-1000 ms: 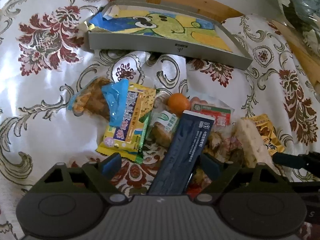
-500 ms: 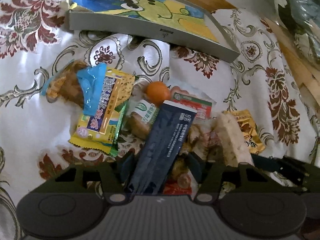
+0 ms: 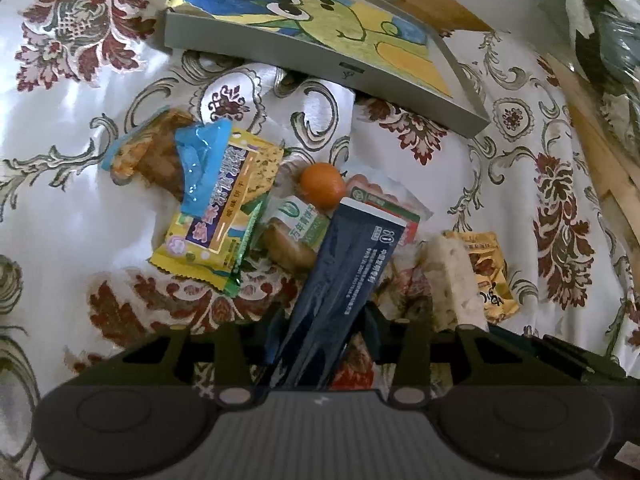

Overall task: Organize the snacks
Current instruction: 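Close left gripper on the navy blue packet while right gripper closes on the white nougat bar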

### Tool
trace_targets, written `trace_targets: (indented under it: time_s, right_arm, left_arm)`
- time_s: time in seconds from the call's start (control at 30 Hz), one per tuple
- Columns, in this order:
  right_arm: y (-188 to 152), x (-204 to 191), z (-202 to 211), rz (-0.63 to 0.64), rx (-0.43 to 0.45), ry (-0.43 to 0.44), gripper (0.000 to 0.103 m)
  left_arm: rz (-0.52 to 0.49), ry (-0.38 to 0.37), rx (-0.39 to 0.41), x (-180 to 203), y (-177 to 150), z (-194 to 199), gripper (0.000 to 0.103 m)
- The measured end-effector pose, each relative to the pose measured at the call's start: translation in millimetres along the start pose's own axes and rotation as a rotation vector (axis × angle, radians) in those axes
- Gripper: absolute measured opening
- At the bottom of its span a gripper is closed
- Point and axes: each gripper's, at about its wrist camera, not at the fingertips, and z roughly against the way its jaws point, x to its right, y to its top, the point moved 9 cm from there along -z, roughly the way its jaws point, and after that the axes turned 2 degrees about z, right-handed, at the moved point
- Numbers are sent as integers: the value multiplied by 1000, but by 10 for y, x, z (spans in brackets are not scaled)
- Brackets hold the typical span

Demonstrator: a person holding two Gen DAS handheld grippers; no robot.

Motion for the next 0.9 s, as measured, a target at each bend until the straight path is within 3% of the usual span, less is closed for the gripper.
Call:
trace_targets:
  time_s: [0.13, 0.4, 0.9]
  right_arm:
    - [-2, 21, 4, -6, 4, -10, 40]
    - [3, -19, 62, 44, 46, -40, 38]
    - [60, -155, 277, 199, 140, -120, 37]
  left_arm:
    - [-9, 28, 18, 30, 14, 43, 40]
    - [-60, 72, 69, 185, 25, 185, 38]
    - [-40, 63, 111, 396, 104, 391, 36]
